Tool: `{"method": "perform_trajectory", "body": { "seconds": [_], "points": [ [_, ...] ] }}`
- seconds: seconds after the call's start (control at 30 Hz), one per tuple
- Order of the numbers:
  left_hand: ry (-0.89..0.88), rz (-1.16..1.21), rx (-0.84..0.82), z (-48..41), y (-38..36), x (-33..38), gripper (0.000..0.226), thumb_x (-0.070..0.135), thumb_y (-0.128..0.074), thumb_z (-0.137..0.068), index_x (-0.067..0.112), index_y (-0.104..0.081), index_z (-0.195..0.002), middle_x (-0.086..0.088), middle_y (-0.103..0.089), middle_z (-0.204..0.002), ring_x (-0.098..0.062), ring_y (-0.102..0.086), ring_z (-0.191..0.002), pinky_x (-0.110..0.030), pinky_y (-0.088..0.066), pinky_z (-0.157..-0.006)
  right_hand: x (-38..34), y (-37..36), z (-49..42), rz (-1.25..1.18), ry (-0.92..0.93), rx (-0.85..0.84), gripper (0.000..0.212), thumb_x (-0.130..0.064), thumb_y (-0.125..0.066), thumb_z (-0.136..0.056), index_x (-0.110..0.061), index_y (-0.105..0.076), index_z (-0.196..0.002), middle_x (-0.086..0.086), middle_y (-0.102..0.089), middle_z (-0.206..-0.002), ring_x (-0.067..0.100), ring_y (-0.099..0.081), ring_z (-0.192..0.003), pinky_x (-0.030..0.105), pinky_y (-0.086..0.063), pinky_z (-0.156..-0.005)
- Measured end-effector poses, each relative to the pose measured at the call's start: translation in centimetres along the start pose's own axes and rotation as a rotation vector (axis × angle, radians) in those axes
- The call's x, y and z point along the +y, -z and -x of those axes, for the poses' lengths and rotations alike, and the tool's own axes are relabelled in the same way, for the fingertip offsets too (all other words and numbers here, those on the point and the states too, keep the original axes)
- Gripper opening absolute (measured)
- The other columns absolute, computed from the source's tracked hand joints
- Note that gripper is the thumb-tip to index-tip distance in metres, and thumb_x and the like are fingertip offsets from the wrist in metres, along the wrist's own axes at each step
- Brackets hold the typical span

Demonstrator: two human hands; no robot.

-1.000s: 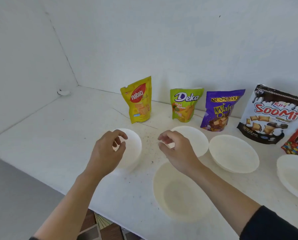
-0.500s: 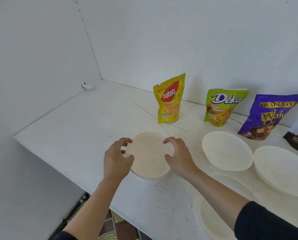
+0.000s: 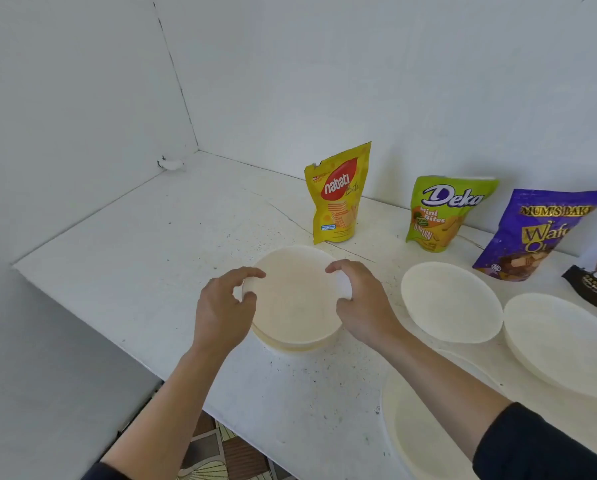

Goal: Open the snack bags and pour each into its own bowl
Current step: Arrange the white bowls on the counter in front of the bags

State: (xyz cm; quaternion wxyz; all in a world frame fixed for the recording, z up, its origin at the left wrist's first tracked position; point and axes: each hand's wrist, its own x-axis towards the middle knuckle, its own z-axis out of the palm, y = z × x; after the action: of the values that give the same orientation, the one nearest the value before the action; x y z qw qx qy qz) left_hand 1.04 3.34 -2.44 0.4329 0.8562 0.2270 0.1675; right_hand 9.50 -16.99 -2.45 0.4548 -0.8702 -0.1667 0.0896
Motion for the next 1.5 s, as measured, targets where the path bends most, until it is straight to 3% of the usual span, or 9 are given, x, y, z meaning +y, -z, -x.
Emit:
{"method": "perform_trajectory", "body": {
  "seconds": [0.13,0.27,0.57,0.67,0.87,1.0,1.17,1.33,1.5],
  "points": [
    [-0.035,0.085,-0.021,-0.2,0.6,2.2,0.048,-0.004,-0.055,-0.088,0.037,-0.073,-0.106,0.027,-0.067,-0.109,-0.004,-0.063,-0.097,-0.013,-0.045,-0.073,-1.0,1.7,-0.2,-0.038,0.015,0.050,0.062,0.014,-0.045,-0.075,-0.027,-0.059,-0.118,0.001,-0.055,-0.120,0.017,-0.048,-0.103,0.008,-0.041,-0.061],
    [-0.076,0.125,-0.070,-1.0,0.4,5.2,0.053,-0.004,-0.050,-0.088,0.036,-0.072,-0.115,0.019,-0.066,-0.120,-0.011,-0.065,-0.087,-0.011,-0.044,-0.067,-1.6,4.7,0.0,-0.115,0.037,0.157,0.058,0.012,-0.045,-0.071,-0.033,-0.063,-0.104,0.010,-0.062,-0.107,0.032,-0.060,-0.090,0.031,-0.045,-0.060],
    [-0.193,0.277,-0.320,0.5,-6.7,12.6,0.062,-0.008,-0.045,-0.086,0.039,-0.071,-0.116,0.008,-0.067,-0.118,-0.040,-0.064,-0.090,-0.049,-0.057,-0.077,1.5,13.4,5.9,-0.119,-0.077,0.395,0.054,0.015,-0.048,-0.071,-0.032,-0.065,-0.091,0.013,-0.051,-0.075,0.019,-0.041,-0.057,0.023,-0.029,-0.050],
    [-0.214,0.319,-0.386,2.8,-9.8,14.7,0.061,-0.009,-0.046,-0.086,0.039,-0.072,-0.113,0.008,-0.068,-0.121,-0.037,-0.065,-0.089,-0.043,-0.056,-0.076,3.5,16.2,9.2,-0.085,-0.126,0.435,0.051,0.014,-0.050,-0.074,-0.030,-0.066,-0.094,0.012,-0.052,-0.082,0.016,-0.042,-0.061,0.017,-0.033,-0.050],
    [-0.264,0.307,-0.504,8.9,-14.9,17.8,0.061,-0.007,-0.047,-0.085,0.043,-0.072,-0.111,0.007,-0.067,-0.126,-0.025,-0.069,-0.083,-0.040,-0.057,-0.077,6.9,21.7,16.1,-0.059,-0.205,0.305,0.056,0.015,-0.044,-0.080,-0.031,-0.062,-0.109,-0.008,-0.048,-0.125,0.011,-0.044,-0.104,0.010,-0.035,-0.074],
    [-0.275,0.291,-0.557,14.8,-18.2,19.2,0.061,-0.011,-0.046,-0.086,0.037,-0.070,-0.114,0.014,-0.065,-0.130,-0.019,-0.059,-0.079,-0.026,-0.046,-0.077,9.4,24.9,21.2,-0.090,-0.324,0.230,0.064,0.015,-0.041,-0.084,-0.036,-0.055,-0.121,-0.014,-0.038,-0.131,0.021,-0.056,-0.090,0.018,-0.045,-0.058],
    [-0.223,0.234,-0.569,20.2,-20.9,18.9,0.059,-0.009,-0.045,-0.089,0.035,-0.068,-0.121,0.016,-0.061,-0.134,-0.028,-0.060,-0.109,-0.037,-0.051,-0.099,12.7,25.4,25.7,-0.155,-0.338,0.306,0.062,0.015,-0.038,-0.083,-0.034,-0.059,-0.114,-0.013,-0.047,-0.125,0.009,-0.054,-0.073,0.016,-0.041,-0.053],
    [-0.214,0.143,-0.559,24.2,-21.7,17.6,0.056,-0.007,-0.044,-0.091,0.032,-0.064,-0.126,0.017,-0.061,-0.122,-0.010,-0.058,-0.084,-0.007,-0.042,-0.066,15.7,24.3,28.2,-0.199,-0.355,0.361,0.057,0.015,-0.036,-0.080,-0.029,-0.063,-0.104,-0.012,-0.057,-0.102,0.007,-0.053,-0.068,0.011,-0.039,-0.050],
    [-0.240,0.058,-0.523,24.9,-21.5,16.3,0.055,-0.007,-0.047,-0.089,0.029,-0.067,-0.125,0.014,-0.064,-0.113,0.000,-0.059,-0.079,-0.006,-0.044,-0.063,17.4,22.2,29.0,-0.152,-0.360,0.292,0.058,0.012,-0.036,-0.079,-0.031,-0.058,-0.111,-0.006,-0.057,-0.113,0.014,-0.052,-0.088,0.019,-0.038,-0.064]
  ]
}}
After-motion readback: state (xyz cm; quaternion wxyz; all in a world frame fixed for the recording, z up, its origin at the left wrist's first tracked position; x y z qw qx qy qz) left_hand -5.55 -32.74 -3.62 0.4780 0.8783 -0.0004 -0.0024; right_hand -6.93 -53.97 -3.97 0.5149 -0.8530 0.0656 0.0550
